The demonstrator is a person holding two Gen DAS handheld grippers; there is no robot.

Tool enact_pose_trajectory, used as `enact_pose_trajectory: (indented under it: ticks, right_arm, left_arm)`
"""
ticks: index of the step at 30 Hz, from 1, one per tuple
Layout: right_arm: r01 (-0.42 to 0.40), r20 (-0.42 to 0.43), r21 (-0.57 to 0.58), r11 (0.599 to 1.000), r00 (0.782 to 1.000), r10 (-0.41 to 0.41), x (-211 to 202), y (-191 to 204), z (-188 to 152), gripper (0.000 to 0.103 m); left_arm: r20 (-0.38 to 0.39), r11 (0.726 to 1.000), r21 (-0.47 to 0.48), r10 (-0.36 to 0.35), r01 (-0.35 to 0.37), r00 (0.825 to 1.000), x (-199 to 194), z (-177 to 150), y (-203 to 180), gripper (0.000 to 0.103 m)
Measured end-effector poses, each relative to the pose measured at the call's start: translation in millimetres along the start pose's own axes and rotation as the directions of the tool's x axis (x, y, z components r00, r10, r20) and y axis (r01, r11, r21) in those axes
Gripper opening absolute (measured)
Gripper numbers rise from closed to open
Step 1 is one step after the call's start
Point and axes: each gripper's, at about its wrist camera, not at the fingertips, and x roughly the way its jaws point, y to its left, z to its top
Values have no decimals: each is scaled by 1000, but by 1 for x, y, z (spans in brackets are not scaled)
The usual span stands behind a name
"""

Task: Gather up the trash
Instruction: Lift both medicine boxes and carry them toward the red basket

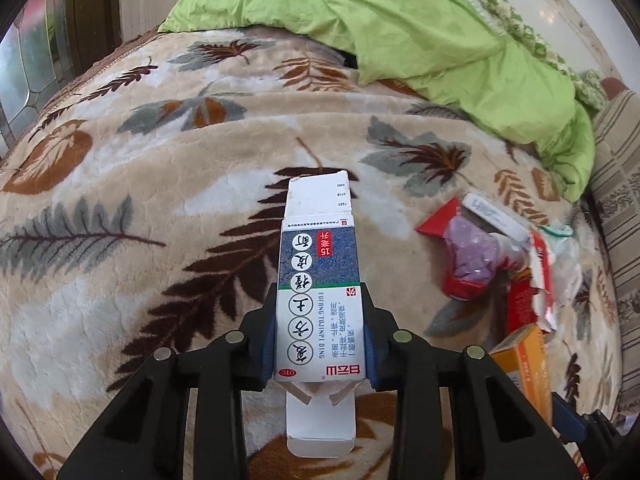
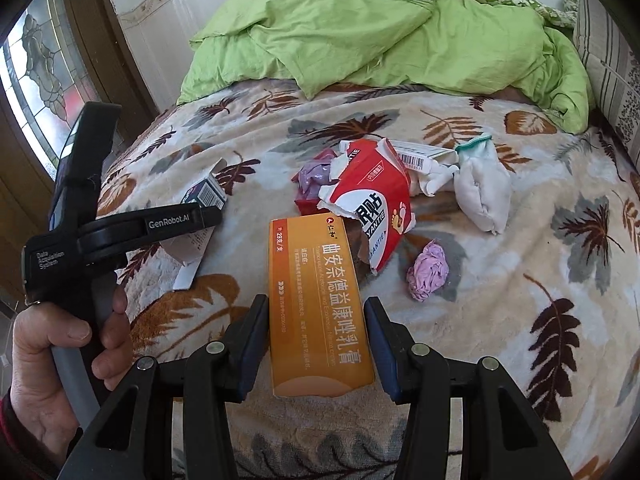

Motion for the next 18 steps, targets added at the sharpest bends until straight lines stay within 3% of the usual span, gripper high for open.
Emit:
enact_pose_trajectory:
  ticks: [3, 8, 13, 18]
  right_arm:
    - [-6, 27, 14, 1000, 1000, 6, -9, -3, 0, 52]
    - [-38, 58, 32, 999, 998, 37, -29, -3, -6, 52]
    - [-23, 82, 55, 998, 997, 18, -50, -1, -32, 52]
    - [25, 166, 80, 996, 985, -39, -84, -10, -50, 52]
  left_arm:
    - [69, 999, 41, 15, -18, 998, -17, -5, -9, 33]
    - [122, 996, 76, -47, 38, 991, -49, -23, -17, 33]
    - [152, 992, 115, -61, 44, 986, -78, -46, -21, 33]
    - [150, 986, 156, -89, 66, 985, -104, -81, -28, 33]
